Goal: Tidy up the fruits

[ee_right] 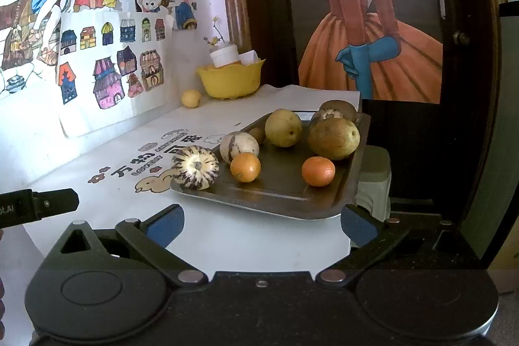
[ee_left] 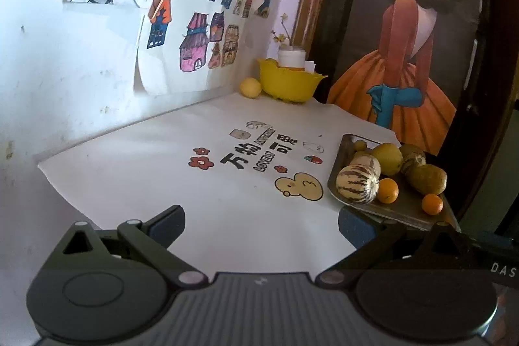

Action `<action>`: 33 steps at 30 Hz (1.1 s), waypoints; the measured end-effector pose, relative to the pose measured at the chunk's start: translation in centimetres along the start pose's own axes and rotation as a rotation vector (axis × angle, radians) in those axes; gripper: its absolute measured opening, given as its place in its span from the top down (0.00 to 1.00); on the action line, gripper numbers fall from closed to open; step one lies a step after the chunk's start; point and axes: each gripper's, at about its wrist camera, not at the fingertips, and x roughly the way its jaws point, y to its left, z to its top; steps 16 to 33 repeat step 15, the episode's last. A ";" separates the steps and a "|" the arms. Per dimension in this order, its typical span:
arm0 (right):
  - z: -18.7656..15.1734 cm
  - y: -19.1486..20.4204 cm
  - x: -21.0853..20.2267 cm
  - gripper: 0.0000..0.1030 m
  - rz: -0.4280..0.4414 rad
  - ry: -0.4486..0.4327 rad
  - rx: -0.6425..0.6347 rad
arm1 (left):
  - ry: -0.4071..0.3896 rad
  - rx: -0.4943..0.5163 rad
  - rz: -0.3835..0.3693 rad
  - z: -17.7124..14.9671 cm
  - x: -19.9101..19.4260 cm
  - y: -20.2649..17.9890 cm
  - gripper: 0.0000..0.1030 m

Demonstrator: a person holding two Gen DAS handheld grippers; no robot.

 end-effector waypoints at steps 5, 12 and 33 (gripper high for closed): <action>-0.1 0.1 0.2 0.01 0.003 0.007 -0.005 | 0.001 0.012 0.016 -0.1 0.2 -0.1 0.01; -0.1 0.1 0.2 0.01 0.002 0.008 -0.005 | 0.014 0.005 0.012 -0.4 0.4 0.1 0.01; -0.1 0.1 0.2 0.01 0.001 0.007 -0.005 | 0.018 0.007 0.013 -0.4 0.5 0.1 0.01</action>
